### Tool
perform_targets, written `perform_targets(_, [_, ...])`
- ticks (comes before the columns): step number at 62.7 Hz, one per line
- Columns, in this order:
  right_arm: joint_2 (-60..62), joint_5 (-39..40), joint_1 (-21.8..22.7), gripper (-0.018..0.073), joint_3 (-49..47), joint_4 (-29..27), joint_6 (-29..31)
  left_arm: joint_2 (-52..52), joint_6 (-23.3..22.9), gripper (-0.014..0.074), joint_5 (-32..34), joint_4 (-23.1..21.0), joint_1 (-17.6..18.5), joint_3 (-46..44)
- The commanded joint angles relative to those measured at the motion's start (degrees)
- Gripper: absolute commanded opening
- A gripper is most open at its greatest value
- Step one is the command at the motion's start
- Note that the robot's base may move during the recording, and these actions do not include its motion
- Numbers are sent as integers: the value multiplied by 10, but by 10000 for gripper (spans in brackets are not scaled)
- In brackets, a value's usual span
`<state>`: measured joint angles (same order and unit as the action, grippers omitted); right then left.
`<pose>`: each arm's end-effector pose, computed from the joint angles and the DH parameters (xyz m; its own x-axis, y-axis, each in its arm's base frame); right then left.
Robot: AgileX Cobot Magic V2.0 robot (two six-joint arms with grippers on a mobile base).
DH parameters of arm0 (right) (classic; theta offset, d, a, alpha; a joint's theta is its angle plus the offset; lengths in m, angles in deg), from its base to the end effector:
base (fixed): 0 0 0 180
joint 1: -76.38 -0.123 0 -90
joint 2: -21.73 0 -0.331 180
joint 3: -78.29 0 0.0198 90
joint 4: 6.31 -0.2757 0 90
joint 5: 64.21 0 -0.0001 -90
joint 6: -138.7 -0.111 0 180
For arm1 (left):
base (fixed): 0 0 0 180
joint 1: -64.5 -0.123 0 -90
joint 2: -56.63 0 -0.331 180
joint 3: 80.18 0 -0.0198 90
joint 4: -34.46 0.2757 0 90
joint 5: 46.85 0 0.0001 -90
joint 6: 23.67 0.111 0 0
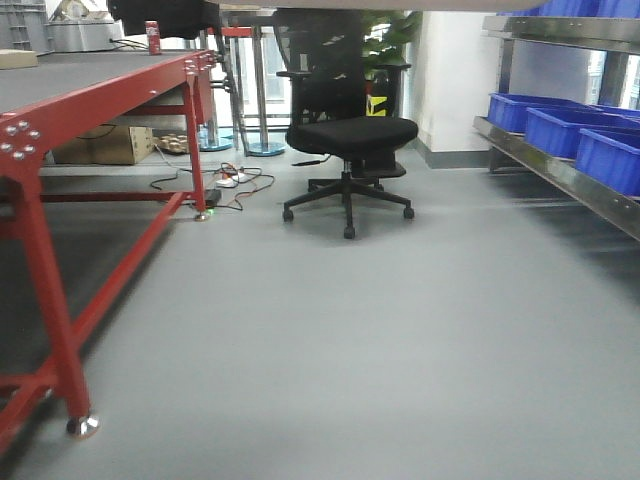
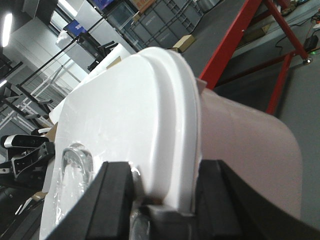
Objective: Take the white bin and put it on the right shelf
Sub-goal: 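Hold the bin and drive the base toward the steel shelf rack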
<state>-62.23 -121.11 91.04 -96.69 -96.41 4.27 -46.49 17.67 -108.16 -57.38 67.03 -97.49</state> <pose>0.3147 0.0138 0.4781 -0.4579 0.5162 -0.7238 -0.4923 0.5306 0.6900 0.3968 -0.1150 0.4923 -0.6257 -0.3542 -0.6950 0.6458 0.2646 -0.7162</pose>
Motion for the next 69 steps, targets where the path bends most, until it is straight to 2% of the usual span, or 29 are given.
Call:
perform_targets(1, [25,-156,-22,54,-22,-58,3,30,7,-126,-135,-52,27,-23])
perform_targets(69, [25,-151,-22,54,-22,-58,3,30,7,-126,-134,-52,27,-23])
